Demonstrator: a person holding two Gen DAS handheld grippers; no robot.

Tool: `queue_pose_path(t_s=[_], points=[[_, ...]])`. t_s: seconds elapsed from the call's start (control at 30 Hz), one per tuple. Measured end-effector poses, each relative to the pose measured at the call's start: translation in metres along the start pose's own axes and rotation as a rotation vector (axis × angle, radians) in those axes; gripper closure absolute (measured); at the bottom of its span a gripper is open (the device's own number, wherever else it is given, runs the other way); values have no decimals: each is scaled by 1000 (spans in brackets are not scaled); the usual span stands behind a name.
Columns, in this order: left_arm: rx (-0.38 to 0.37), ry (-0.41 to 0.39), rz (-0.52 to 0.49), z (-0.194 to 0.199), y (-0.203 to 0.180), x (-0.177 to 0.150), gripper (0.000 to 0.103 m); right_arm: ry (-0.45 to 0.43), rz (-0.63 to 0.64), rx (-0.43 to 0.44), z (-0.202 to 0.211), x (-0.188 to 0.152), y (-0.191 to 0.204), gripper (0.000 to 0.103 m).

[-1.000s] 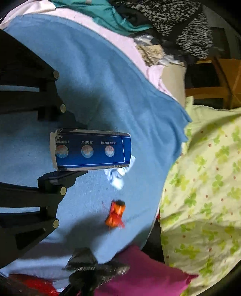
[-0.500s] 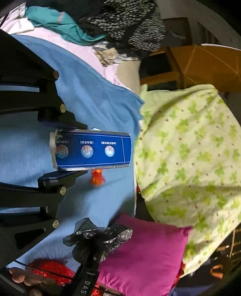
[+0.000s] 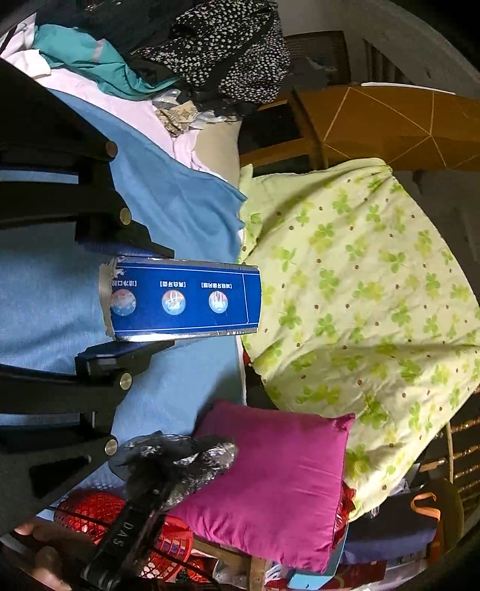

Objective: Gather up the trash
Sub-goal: 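Carry the blue box and black bag over the red wastebasket with both grippers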

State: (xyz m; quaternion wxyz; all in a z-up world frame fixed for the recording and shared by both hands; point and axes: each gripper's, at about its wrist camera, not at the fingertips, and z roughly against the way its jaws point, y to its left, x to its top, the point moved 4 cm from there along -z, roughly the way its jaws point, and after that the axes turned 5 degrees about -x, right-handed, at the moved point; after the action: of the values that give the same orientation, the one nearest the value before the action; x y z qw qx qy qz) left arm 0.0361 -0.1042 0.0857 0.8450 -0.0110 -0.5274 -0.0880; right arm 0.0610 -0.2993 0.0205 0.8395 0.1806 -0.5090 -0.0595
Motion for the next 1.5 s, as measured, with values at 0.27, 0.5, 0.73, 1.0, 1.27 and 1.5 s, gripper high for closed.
queue_pose_path(t_s=[0.27, 0.5, 0.73, 1.0, 1.27, 1.5], points=[[-10, -33, -18, 27, -8, 2, 63, -44, -31, 6, 41, -21, -5, 65], [-30, -53, -32, 45, -18, 6, 63, -105, -65, -2, 89, -23, -14, 65], [-62, -83, -47, 65, -37, 12, 63, -179, -64, -36, 149, -8, -21, 65], [-97, -124, -79, 88, -61, 25, 63, -260, -51, -87, 203, 6, -28, 65], [-128, -147, -115, 104, -84, 33, 63, -307, -73, -111, 232, 8, -42, 65], [-150, -158, -148, 111, -102, 38, 63, -338, -84, -136, 248, 8, -52, 65]])
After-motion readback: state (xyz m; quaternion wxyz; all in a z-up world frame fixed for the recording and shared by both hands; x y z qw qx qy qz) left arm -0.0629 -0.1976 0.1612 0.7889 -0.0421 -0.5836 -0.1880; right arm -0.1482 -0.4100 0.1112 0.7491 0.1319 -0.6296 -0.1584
